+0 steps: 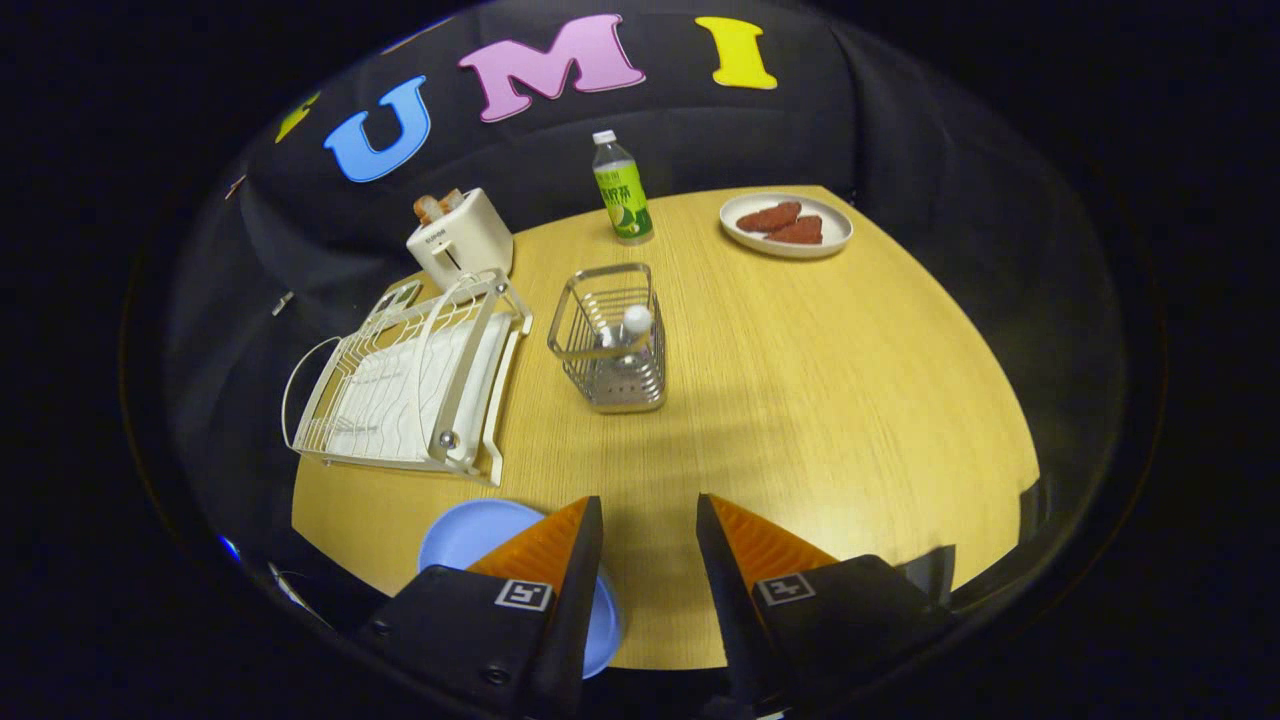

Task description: Take the plate from the dish rack, then take the spoon from the basket and place it into the plate.

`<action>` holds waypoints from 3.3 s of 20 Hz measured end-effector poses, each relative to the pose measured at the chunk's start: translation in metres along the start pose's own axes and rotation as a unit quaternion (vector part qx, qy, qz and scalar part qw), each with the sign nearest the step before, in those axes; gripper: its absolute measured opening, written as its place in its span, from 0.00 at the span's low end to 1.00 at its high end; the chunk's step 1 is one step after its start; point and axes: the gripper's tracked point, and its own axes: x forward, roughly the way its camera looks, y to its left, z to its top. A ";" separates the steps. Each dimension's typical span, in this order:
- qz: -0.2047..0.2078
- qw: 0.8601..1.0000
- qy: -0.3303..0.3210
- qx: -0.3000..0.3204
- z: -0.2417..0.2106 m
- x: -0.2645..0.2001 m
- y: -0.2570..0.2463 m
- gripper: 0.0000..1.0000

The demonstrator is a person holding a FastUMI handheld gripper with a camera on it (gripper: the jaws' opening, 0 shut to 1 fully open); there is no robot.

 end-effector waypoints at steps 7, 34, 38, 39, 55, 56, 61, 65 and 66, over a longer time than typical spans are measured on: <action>-0.008 0.997 -0.041 -0.058 0.056 0.003 0.001 0.60; 0.008 0.988 -0.003 -0.155 0.085 0.056 0.016 0.14; 0.007 0.985 -0.026 -0.169 0.098 0.026 0.017 0.14; 0.012 0.986 -0.031 -0.166 0.100 0.018 0.021 0.14; 0.144 0.980 0.041 -0.133 -0.040 -0.090 0.091 0.14; 0.143 0.979 0.048 -0.138 -0.048 -0.081 0.091 0.14; 0.149 0.976 0.046 -0.152 -0.067 -0.050 0.101 0.14; 0.154 0.970 0.068 -0.177 -0.089 -0.034 0.103 0.13; 0.154 0.968 0.080 -0.183 -0.097 -0.030 0.102 0.14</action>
